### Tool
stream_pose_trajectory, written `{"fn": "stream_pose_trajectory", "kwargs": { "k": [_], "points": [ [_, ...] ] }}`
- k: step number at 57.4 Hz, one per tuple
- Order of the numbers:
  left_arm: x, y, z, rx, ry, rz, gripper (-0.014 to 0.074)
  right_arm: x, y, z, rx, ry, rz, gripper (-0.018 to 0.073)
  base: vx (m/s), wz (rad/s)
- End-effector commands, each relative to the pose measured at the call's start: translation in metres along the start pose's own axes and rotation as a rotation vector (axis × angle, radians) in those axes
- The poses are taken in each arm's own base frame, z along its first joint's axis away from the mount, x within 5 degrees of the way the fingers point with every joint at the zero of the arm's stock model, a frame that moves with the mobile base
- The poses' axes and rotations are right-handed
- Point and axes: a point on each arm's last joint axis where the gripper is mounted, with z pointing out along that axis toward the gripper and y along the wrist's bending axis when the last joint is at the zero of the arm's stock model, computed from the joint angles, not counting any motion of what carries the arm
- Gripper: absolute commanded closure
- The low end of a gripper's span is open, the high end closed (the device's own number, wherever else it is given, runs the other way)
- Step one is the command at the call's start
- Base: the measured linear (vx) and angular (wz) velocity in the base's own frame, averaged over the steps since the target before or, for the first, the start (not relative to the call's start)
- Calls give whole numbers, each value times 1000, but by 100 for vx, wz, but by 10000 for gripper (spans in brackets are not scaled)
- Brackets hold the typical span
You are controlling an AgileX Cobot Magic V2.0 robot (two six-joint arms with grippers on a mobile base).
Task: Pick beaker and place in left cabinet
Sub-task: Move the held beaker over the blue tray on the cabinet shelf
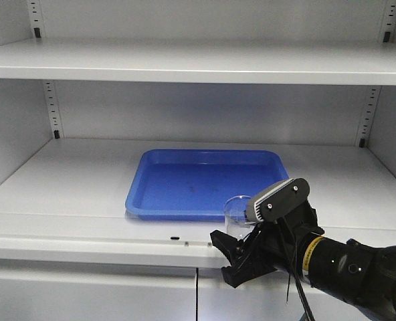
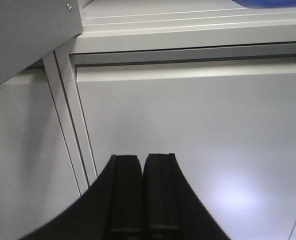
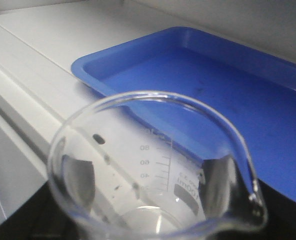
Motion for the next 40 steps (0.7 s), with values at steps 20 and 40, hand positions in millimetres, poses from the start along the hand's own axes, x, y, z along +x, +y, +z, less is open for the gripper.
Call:
{"fn": "stream_pose_trajectory", "kwargs": {
  "k": [20,40],
  "points": [
    [-11,-1,-3,17,-108,-6,593,-28,0,-9,-15,-130,-3,456,19,-2],
    [-11,-1,-3,17,-108,-6,593,-28,0,-9,-15,-130,-3,456,13,-2]
  ]
}}
